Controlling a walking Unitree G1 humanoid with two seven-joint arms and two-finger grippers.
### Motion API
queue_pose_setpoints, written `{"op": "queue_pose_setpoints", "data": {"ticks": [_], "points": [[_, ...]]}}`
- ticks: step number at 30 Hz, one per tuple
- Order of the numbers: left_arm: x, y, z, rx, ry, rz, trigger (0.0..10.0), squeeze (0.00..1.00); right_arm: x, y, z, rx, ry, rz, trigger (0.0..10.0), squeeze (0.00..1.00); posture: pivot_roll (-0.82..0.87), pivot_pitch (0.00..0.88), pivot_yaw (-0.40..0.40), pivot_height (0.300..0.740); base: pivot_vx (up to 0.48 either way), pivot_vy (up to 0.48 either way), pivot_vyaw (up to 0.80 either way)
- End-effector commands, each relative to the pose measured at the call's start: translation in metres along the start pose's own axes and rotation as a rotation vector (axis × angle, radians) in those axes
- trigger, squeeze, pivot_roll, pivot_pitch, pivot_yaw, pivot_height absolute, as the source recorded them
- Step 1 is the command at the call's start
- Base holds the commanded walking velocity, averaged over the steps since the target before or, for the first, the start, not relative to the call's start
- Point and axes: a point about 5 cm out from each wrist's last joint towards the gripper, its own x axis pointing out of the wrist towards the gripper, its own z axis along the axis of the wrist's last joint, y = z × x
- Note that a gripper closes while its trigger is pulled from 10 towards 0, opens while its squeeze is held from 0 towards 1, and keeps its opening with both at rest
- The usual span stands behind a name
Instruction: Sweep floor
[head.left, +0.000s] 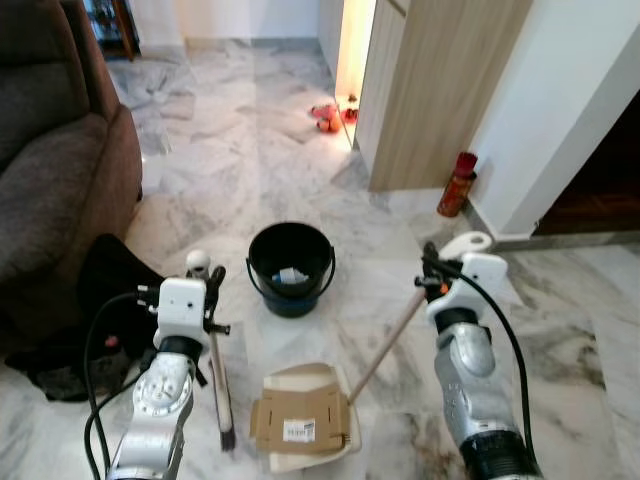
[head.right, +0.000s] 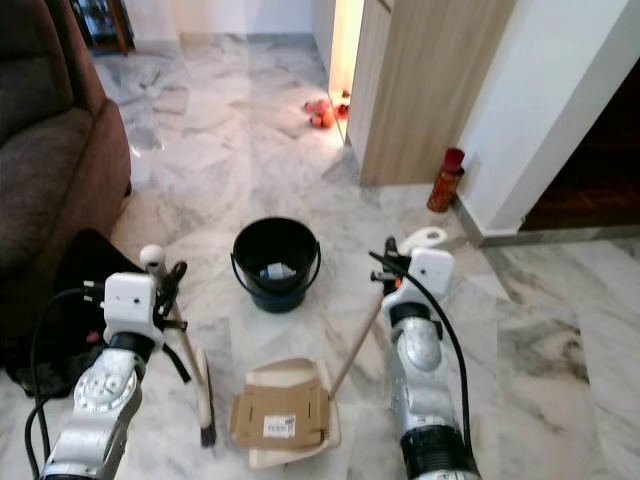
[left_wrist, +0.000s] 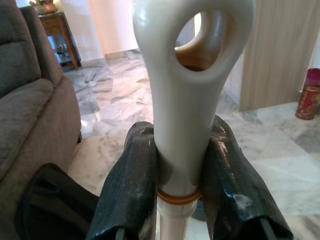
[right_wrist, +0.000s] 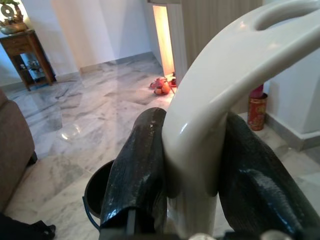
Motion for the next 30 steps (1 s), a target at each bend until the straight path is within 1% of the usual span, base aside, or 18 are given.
{"op": "queue_pose_setpoints", "data": {"ticks": [1, 9, 19, 23, 26, 29, 30], "points": [[0.002, -0.001, 0.007, 0.003, -0.025, 0.0, 10.0, 0.0, 0.002, -0.002, 0.007, 0.022, -0.027, -0.008, 10.0, 0.0, 0.15, 0.063, -0.018, 0.74, 0.311, 0.0, 0.0], [0.002, -0.001, 0.007, 0.008, -0.026, -0.001, 10.0, 0.0, 0.001, -0.001, 0.005, 0.011, -0.022, -0.001, 10.0, 0.0, 0.15, 0.062, -0.019, 0.74, 0.312, 0.0, 0.0], [0.003, -0.003, 0.008, 0.009, -0.036, -0.01, 10.0, 0.0, 0.003, -0.001, 0.009, 0.016, -0.032, 0.007, 10.0, 0.0, 0.14, 0.053, -0.02, 0.74, 0.306, 0.0, 0.0], [0.003, -0.004, 0.009, 0.006, -0.044, -0.018, 10.0, 0.0, 0.004, 0.0, 0.011, 0.015, -0.039, 0.01, 10.0, 0.0, 0.15, 0.055, -0.02, 0.74, 0.0, 0.0, 0.0], [0.001, -0.003, 0.005, 0.011, -0.032, -0.014, 10.0, 0.0, 0.005, 0.0, 0.015, 0.019, -0.052, 0.006, 10.0, 0.0, 0.15, 0.059, -0.02, 0.74, 0.0, 0.0, 0.0], [-0.003, 0.0, -0.005, 0.048, -0.003, -0.011, 10.0, 0.0, 0.007, 0.001, 0.025, 0.037, -0.087, 0.006, 10.0, 0.0, 0.14, 0.057, -0.017, 0.74, 0.0, 0.0, 0.0], [-0.004, 0.001, -0.007, 0.047, 0.004, -0.006, 10.0, 0.0, 0.008, 0.002, 0.028, 0.039, -0.096, 0.009, 10.0, 0.0, 0.14, 0.057, -0.017, 0.74, 0.0, 0.0, 0.0]]}}
